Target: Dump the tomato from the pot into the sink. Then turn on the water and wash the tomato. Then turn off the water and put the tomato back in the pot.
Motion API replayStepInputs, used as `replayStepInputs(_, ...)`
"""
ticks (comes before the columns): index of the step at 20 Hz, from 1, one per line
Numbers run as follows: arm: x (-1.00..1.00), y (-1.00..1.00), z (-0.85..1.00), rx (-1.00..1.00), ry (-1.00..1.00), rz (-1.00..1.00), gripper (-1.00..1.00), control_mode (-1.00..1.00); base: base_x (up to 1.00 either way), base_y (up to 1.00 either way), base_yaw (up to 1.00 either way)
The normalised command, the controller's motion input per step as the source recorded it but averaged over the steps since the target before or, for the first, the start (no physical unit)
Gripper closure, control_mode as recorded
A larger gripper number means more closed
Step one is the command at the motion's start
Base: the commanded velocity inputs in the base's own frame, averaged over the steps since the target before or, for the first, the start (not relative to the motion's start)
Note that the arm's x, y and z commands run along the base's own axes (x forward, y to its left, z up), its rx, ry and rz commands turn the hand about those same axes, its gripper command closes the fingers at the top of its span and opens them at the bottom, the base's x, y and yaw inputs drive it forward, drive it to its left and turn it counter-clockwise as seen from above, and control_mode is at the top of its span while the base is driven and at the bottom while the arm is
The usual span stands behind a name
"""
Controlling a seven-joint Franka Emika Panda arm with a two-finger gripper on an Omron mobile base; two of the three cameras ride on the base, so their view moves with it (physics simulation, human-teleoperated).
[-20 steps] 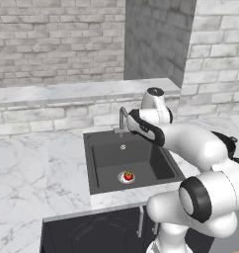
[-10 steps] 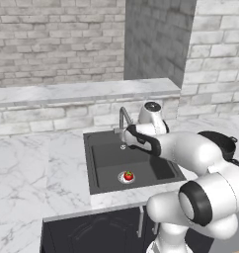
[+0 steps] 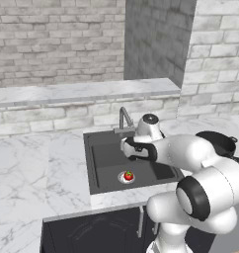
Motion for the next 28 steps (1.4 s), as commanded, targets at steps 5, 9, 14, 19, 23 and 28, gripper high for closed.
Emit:
replayStepInputs(5, -0.05, 0.00, -0.48, 0.00, 0.00, -0.02, -1.00, -1.00, 0.00, 0.00, 0.00)
replayStepInputs(9, -0.01, 0.00, -0.46, 0.00, 0.00, -0.02, -1.00, -1.00, 0.00, 0.00, 0.00)
replayStepInputs(14, 0.00, 0.00, -0.41, 0.00, 0.00, -0.02, -1.00, -1.00, 0.00, 0.00, 0.00)
replayStepInputs(19, 0.00, 0.02, -0.33, 0.00, 0.00, 0.00, -1.00, -1.00, 0.00, 0.00, 0.00)
replayStepInputs(23, 0.03, 0.09, -0.27, 0.00, 0.00, 0.00, -1.00, -1.00, 0.00, 0.00, 0.00)
replayStepInputs(28, 0.08, 0.07, -0.19, 0.00, 0.00, 0.00, -1.00, -1.00, 0.00, 0.00, 0.00)
